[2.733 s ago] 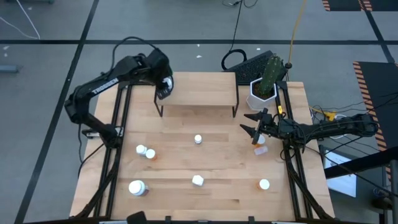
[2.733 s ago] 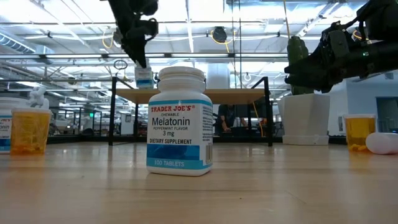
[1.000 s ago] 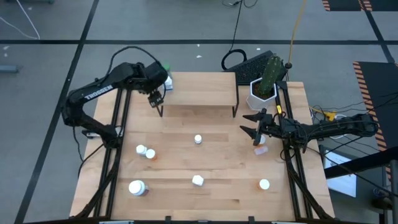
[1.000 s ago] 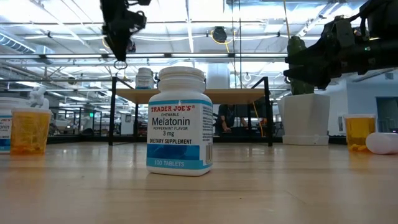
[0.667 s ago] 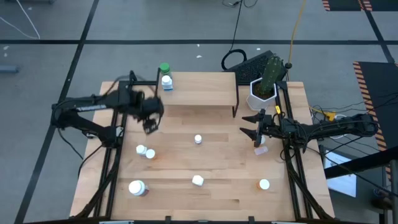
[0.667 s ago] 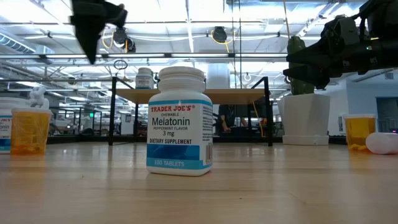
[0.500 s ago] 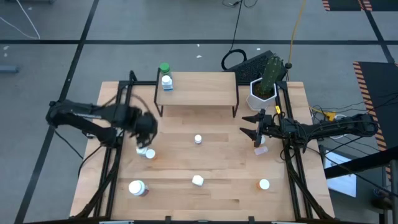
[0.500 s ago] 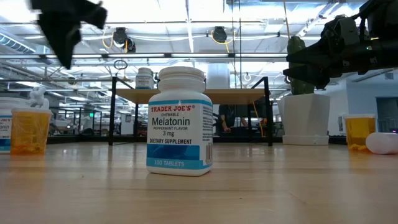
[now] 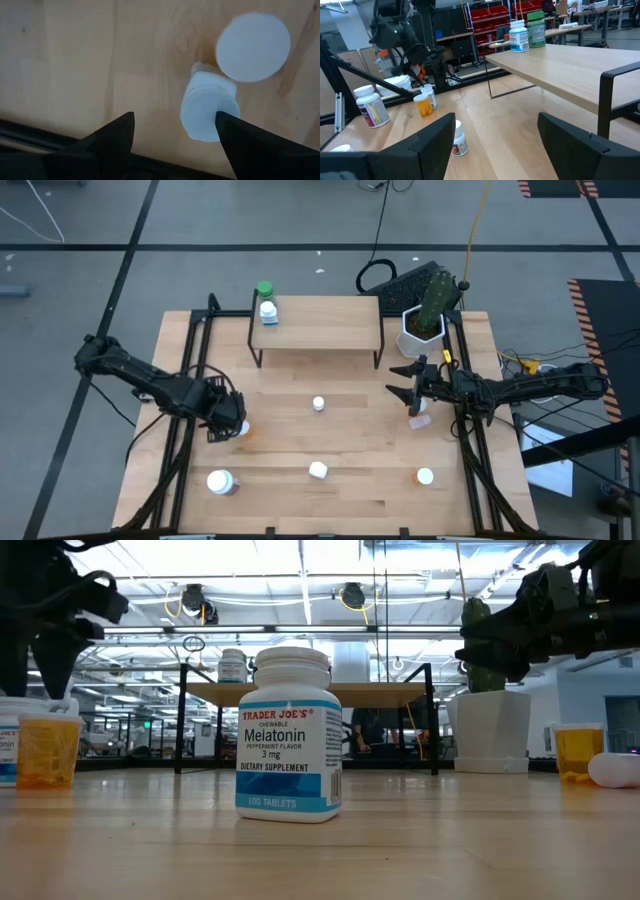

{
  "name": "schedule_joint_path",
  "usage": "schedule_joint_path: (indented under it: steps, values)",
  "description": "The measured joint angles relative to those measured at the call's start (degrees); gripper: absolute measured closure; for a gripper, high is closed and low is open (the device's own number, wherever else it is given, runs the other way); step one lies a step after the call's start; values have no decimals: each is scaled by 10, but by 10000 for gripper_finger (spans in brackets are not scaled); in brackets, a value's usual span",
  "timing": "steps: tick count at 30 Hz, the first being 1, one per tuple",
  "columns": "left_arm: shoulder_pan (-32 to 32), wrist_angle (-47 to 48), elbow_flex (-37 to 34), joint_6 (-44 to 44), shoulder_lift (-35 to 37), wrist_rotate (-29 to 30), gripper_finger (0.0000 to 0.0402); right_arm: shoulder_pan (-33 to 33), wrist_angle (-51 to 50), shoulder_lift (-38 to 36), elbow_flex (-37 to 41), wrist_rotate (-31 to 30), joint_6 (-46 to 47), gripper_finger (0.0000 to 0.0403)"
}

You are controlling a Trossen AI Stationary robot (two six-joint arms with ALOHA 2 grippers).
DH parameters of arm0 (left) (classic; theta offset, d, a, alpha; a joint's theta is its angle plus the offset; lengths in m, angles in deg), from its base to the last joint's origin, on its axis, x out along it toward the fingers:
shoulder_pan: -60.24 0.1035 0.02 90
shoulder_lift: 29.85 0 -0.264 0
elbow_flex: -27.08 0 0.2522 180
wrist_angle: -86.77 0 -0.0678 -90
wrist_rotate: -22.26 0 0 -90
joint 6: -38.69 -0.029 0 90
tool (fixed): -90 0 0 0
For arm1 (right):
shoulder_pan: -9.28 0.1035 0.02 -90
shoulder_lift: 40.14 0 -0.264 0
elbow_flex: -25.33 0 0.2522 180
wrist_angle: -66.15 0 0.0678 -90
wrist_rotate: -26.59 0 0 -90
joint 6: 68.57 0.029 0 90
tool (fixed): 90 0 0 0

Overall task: Pick and place medicine bottles onto shelf by color
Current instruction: Put the top left white medicine bottle on the shelf

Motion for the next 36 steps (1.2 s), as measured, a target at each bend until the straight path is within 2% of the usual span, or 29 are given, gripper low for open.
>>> schedule_joint_path:
  steps: [6,14,18,29,36]
  values:
    - [-7,-1,7,-4,-1,-17,119,0,3,0,0,0,0,124]
    - [-7,21,36,0,0,28,119,0,4,0,0,0,3,124]
    - [-10,15,37,1,0,-7,119,0,4,0,0,8,7,124]
    - [-37,-47,-16,-3,0,-11,119,0,4,0,0,15,7,124]
    - [-38,-54,-47,-10,0,-8,121,0,4,0,0,15,7,124]
